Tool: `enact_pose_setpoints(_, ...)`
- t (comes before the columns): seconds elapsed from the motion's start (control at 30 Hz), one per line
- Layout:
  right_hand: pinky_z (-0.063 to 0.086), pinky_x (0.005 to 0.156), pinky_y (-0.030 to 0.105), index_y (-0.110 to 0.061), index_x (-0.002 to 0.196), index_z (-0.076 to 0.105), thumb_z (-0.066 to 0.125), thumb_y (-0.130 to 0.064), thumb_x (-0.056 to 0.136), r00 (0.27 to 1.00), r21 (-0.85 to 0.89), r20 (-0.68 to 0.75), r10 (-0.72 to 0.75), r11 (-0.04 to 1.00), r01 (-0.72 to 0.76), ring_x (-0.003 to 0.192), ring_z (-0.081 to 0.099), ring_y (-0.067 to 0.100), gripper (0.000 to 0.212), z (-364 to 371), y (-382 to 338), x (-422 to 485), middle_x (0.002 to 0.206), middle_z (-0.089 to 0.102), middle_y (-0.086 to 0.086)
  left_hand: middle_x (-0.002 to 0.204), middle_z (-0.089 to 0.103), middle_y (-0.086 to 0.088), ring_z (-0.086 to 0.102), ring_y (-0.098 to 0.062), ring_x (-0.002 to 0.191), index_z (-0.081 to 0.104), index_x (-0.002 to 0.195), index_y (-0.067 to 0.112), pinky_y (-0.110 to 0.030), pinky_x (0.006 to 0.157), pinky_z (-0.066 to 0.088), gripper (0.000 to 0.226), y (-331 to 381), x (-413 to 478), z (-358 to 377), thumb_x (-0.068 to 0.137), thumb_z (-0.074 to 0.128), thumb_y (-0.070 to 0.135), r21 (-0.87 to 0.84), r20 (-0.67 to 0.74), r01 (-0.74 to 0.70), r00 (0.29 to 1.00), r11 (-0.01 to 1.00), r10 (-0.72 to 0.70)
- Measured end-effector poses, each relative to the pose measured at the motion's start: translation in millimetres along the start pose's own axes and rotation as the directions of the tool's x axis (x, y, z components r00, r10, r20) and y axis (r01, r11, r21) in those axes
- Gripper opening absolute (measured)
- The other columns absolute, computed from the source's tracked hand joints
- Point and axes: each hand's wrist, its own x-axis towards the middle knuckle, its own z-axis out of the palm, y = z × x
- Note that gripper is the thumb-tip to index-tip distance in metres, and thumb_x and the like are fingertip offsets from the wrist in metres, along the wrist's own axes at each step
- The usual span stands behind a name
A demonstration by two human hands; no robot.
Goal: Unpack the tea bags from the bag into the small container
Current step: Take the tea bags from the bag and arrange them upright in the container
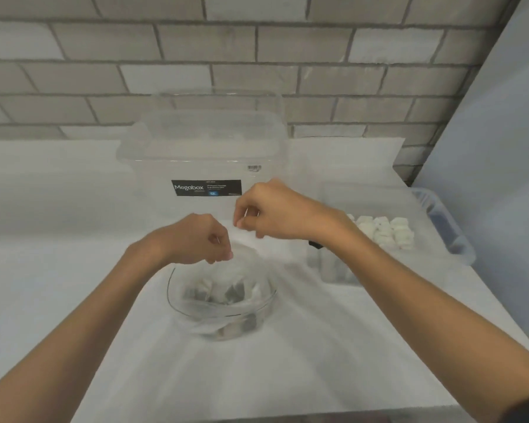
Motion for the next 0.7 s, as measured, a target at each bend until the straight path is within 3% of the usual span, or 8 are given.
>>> enact_pose_setpoints(0.13,0.052,0.054,0.021,-0.009,0.084,0.067,0.047,-0.001,0.089,0.976,0.036,0.211,0.058,0.997,-0.067,0.073,0.071,0.023,0.023,58.4,-8.2,17.2,0.074,0.06,0.003,0.085,0.07,0.0,0.067,-0.021,0.087,0.071,0.085,0.019,-0.032,0.078,0.055,0.019,-37.9,8.1,26.7,0.084,0.058,0.006,0.12,-0.045,0.077,0.996,0.99,-0.072)
enact_pose_setpoints(0.27,0.047,0.069,0.034,-0.003,0.11,0.064,0.046,0.004,0.09,0.941,-0.206,0.287,0.176,0.971,-0.119,0.092,0.061,0.03,0.028,99.7,0.5,26.0,0.113,0.053,0.013,0.103,0.066,0.0,0.065,-0.021,0.093,0.071,0.095,0.023,-0.032,0.083,0.053,0.027,-55.5,12.7,51.8,0.084,0.055,0.005,0.216,-0.138,0.093,0.988,0.972,-0.064)
enact_pose_setpoints(0.33,0.046,0.072,0.034,-0.004,0.11,0.064,0.048,0.005,0.088,0.924,-0.305,0.321,0.205,0.947,-0.104,0.091,0.058,0.028,0.028,112.6,8.1,26.9,0.117,0.054,0.013,0.108,0.064,0.0,0.064,-0.02,0.094,0.069,0.098,0.026,-0.031,0.083,0.052,0.027,-57.2,12.3,60.1,0.085,0.054,0.008,0.243,-0.163,0.091,0.985,0.966,-0.052)
enact_pose_setpoints(0.5,0.039,0.066,0.031,-0.003,0.101,0.064,0.051,0.001,0.088,0.938,-0.402,0.299,0.179,0.914,-0.046,0.079,0.052,0.027,0.019,123.3,17.2,27.5,0.111,0.054,0.013,0.109,0.064,0.006,0.062,-0.018,0.097,0.066,0.103,0.027,-0.026,0.076,0.047,0.029,-57.8,11.9,69.8,0.083,0.058,0.008,0.241,-0.186,0.086,0.982,0.967,-0.041)
enact_pose_setpoints(0.63,0.038,0.062,0.035,-0.011,0.101,0.055,0.048,-0.008,0.092,0.951,-0.336,0.238,0.198,0.935,-0.111,0.083,0.045,0.024,0.011,123.7,23.8,26.1,0.117,0.052,0.016,0.106,0.065,0.009,0.061,-0.015,0.092,0.066,0.103,0.028,-0.024,0.072,0.043,0.028,-59.1,9.9,72.4,0.083,0.059,0.01,0.2,-0.206,0.074,0.978,0.977,-0.032)
enact_pose_setpoints(0.7,0.035,0.058,0.032,-0.012,0.092,0.047,0.048,-0.009,0.085,0.953,-0.277,0.219,0.209,0.95,-0.145,0.079,0.05,0.027,0.007,121.9,23.8,26.6,0.103,0.058,0.016,0.104,0.065,0.01,0.058,-0.012,0.086,0.067,0.102,0.027,-0.023,0.07,0.041,0.025,-60.7,8.0,71.6,0.084,0.06,0.011,0.146,-0.219,0.058,0.976,0.988,-0.025)
